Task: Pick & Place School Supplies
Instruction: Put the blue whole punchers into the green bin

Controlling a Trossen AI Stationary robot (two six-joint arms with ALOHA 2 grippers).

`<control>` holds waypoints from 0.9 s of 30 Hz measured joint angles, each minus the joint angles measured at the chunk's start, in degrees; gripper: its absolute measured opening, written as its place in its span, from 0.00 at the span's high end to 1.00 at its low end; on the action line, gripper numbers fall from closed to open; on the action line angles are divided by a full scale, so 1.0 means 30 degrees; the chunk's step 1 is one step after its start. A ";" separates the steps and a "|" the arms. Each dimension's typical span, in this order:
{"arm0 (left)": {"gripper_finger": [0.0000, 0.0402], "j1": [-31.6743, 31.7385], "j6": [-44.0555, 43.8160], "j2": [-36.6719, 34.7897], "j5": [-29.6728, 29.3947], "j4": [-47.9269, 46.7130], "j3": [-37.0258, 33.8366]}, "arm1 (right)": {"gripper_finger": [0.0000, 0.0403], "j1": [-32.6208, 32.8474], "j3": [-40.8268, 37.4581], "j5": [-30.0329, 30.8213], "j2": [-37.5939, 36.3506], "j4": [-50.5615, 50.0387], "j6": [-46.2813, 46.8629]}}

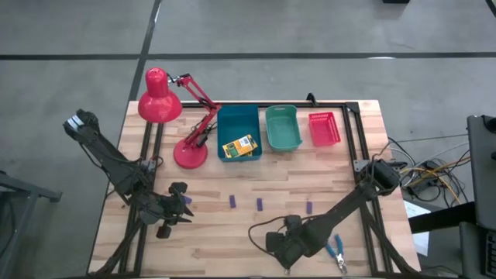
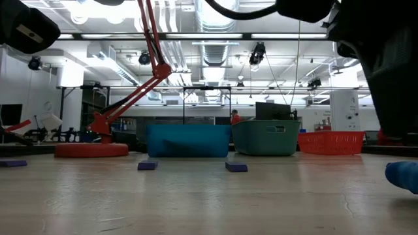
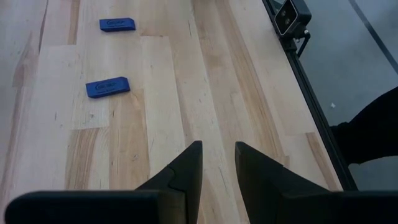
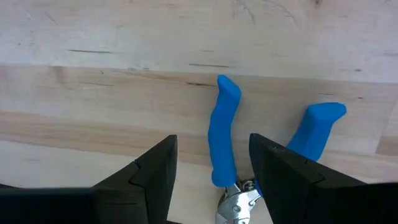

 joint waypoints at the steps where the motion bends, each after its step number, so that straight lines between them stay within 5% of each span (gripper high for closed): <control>1: 0.75 0.0001 0.0005 0.0000 0.0000 0.0002 0.0000 | 0.51 -0.0050 -0.0055 -0.0010 0.0000 0.0025 -0.0002; 27: 0.75 0.0001 0.0000 0.0000 0.0000 0.0007 0.0000 | 0.54 -0.1009 -0.2471 -0.2274 -0.0022 0.2624 -0.0147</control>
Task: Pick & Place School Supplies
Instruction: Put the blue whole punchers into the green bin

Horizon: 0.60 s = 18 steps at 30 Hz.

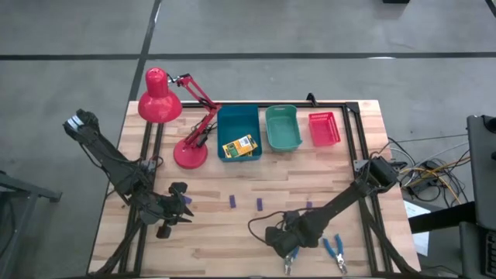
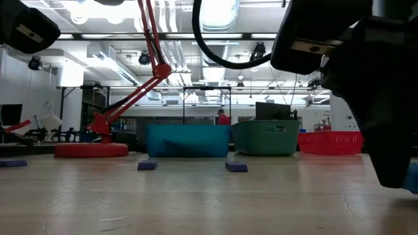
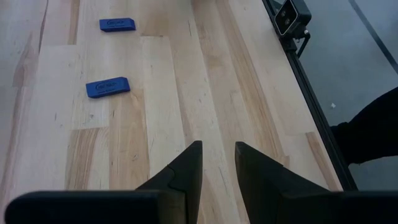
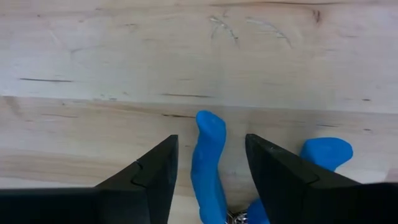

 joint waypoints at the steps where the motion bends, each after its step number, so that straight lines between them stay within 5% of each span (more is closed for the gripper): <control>1: 0.75 0.0000 0.0000 0.0000 0.0000 -0.0001 0.0000 | 0.55 -0.0003 -0.0034 -0.0198 0.0000 0.0000 0.0016; 13: 0.75 0.0000 0.0000 0.0000 0.0000 -0.0005 0.0000 | 0.87 -0.0003 -0.0237 -0.1109 -0.0022 -0.0117 0.0198; 18: 0.75 0.0000 0.0001 0.0000 0.0000 -0.0007 0.0000 | 0.93 0.0012 -0.0232 -0.1119 -0.0022 -0.0055 -0.0018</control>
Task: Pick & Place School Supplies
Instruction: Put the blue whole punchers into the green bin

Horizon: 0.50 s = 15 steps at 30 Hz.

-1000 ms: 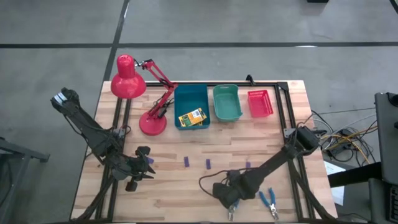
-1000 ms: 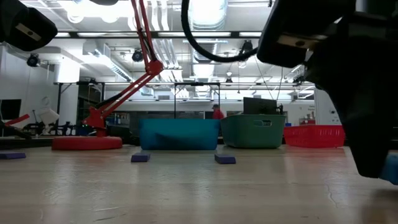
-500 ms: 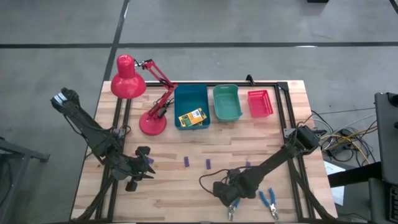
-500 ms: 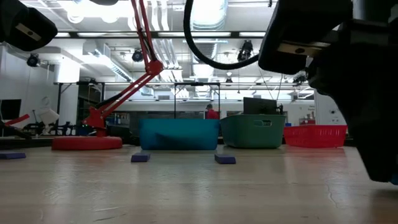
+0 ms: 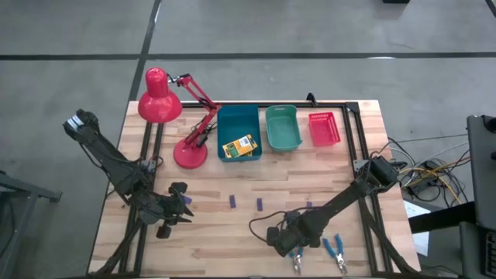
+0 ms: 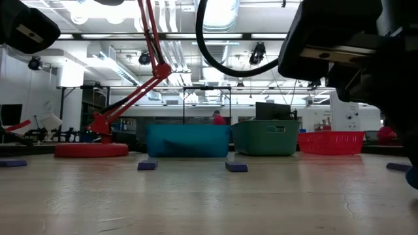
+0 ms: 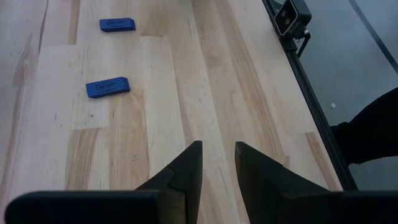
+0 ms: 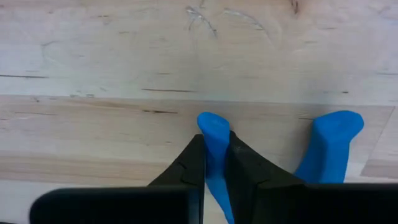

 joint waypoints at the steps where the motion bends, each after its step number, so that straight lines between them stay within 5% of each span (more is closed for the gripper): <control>1: 0.75 0.0000 0.0000 0.0000 0.0000 0.0000 0.0000 | 0.93 0.0000 0.0013 0.0005 0.0000 -0.0005 -0.0003; 15: 0.75 -0.0006 -0.0001 0.0000 0.0000 0.0002 0.0000 | 0.93 0.0051 0.0989 0.1367 -0.0938 -0.1055 -0.2497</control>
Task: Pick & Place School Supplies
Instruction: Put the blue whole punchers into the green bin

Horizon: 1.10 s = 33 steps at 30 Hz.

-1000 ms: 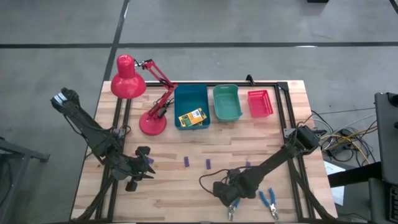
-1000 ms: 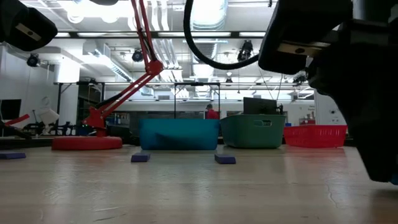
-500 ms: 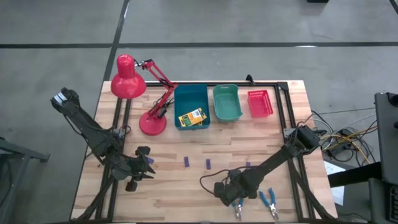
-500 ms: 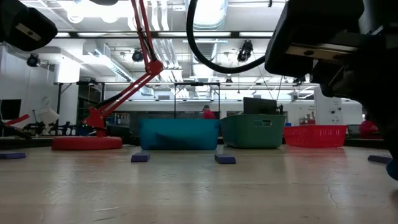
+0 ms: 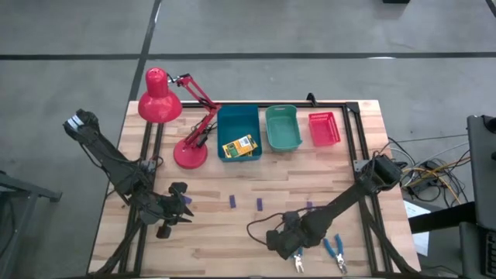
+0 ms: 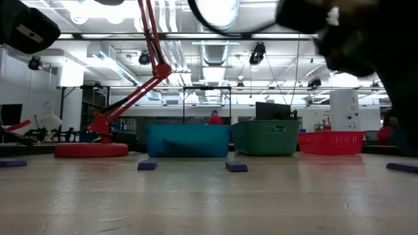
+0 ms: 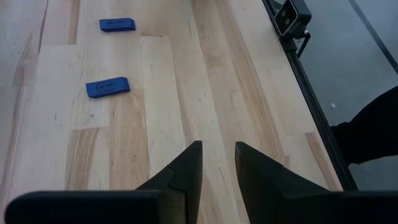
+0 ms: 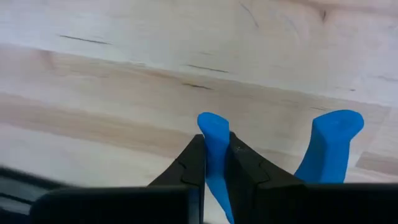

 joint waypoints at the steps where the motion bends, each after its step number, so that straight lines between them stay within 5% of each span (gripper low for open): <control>1: 0.75 0.0003 0.0000 0.0004 0.0000 0.0005 0.0000 | 0.93 -0.0013 0.0194 0.0140 -0.0169 -0.0416 -0.0242; 20: 0.75 -0.0001 0.0000 0.0007 0.0000 -0.0114 0.0000 | 0.93 -0.0669 0.2912 0.3699 -0.3941 -0.8758 -0.5394; 33: 0.75 0.0000 0.0006 0.0007 0.0000 -0.0120 0.0000 | 0.92 -0.7070 0.2912 0.4180 -0.7584 -0.9621 -1.3995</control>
